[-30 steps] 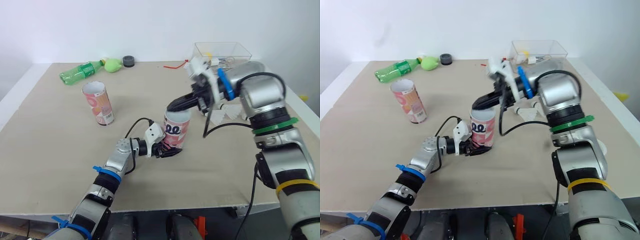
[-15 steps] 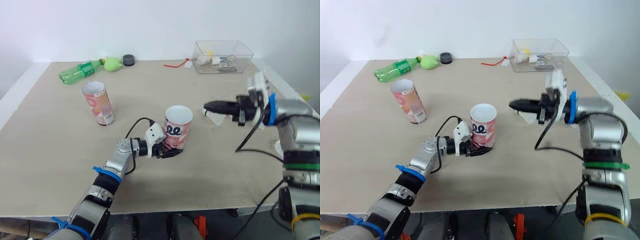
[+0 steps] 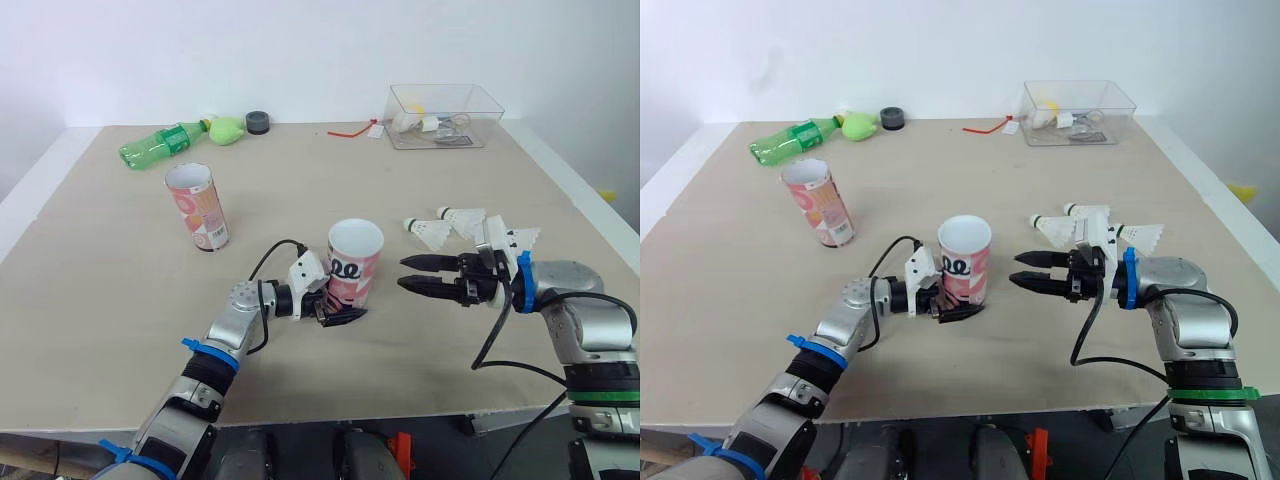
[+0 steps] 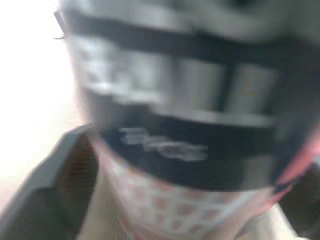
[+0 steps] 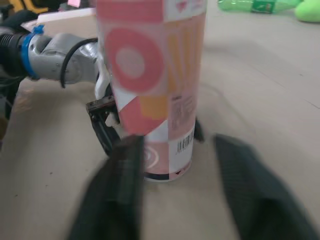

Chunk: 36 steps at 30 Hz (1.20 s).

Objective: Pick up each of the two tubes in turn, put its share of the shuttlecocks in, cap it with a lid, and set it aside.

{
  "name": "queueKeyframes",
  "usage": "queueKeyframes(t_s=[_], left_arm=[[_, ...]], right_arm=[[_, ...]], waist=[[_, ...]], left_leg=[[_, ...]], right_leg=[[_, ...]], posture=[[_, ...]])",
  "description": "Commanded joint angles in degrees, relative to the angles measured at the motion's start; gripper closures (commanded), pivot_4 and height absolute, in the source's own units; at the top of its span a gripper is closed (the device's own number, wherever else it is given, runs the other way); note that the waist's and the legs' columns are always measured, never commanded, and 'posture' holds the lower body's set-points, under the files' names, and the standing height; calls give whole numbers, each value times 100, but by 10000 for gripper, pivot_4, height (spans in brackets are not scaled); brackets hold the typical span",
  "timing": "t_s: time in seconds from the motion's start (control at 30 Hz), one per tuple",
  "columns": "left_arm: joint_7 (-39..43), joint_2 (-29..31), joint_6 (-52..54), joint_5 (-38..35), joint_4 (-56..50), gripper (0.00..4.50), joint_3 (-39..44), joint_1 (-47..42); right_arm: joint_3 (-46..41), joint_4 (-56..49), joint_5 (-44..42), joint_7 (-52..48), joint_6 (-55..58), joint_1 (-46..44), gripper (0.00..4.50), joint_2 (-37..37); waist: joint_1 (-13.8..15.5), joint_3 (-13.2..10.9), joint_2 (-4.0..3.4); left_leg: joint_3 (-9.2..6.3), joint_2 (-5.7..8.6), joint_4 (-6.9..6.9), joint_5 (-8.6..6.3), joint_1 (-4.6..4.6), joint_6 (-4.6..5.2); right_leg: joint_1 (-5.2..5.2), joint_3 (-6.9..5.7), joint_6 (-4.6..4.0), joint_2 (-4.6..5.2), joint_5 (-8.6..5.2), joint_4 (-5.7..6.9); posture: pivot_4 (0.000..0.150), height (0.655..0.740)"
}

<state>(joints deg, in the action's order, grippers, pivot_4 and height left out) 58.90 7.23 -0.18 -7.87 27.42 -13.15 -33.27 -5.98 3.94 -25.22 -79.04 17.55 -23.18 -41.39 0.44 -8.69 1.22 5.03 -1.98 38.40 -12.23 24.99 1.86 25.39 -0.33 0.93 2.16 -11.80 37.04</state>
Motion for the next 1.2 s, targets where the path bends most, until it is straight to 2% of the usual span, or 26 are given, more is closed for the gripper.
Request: queueKeyframes(t_s=[0.03, 0.07, 0.57, 0.73, 0.9, 1.2], left_arm=[[56, 30, -201, -26, -143, 0, -13, -3], [78, 52, -237, -15, -150, 0, -24, -5], [807, 947, -131, -379, -955, 0, 153, 155], [952, 1230, 237, -861, -1746, 0, 377, 512], [766, 1491, 755, -1226, -2444, 0, 621, 878], [462, 1826, 1114, -1445, -3080, 0, 879, 1286]], right_arm=[[82, -14, 40, -168, -318, 29, 2669, -111], [105, -2, 40, -172, -351, 35, 708, -98], [640, 9, 311, 383, -691, 237, 708, 417], [825, 140, 480, 670, -814, 159, 708, 665], [911, 290, 559, 802, -943, 95, 708, 896], [1062, 730, 739, 941, -1224, -23, 708, 1211]], waist=[[-1, 0, 0], [-1, -1, 1], [-1, -3, 4], [-3, -5, 8], [-2, -5, 8], [-2, -5, 9]], left_leg=[[1, 1, 0, 0, 0, 0], [1, 1, 0, 0, 0, 0], [0, -2, -1, 0, 0, 0], [1, -1, 2, 0, 0, 0], [2, -3, 3, 1, -4, -2], [7, -4, 2, 1, -17, -2]], right_leg=[[0, 1, 1, 0, 1, 0], [0, 2, 3, 0, 2, 0], [0, 0, 4, 0, 3, 1], [-2, 0, 2, 4, 3, 1], [-5, 1, 0, 2, 2, 1], [-14, 4, 0, 3, 2, 1]], posture=[[1500, 7400], [1500, 7400], [1500, 7400], [1500, 7400], [1500, 7400], [1500, 7400]])
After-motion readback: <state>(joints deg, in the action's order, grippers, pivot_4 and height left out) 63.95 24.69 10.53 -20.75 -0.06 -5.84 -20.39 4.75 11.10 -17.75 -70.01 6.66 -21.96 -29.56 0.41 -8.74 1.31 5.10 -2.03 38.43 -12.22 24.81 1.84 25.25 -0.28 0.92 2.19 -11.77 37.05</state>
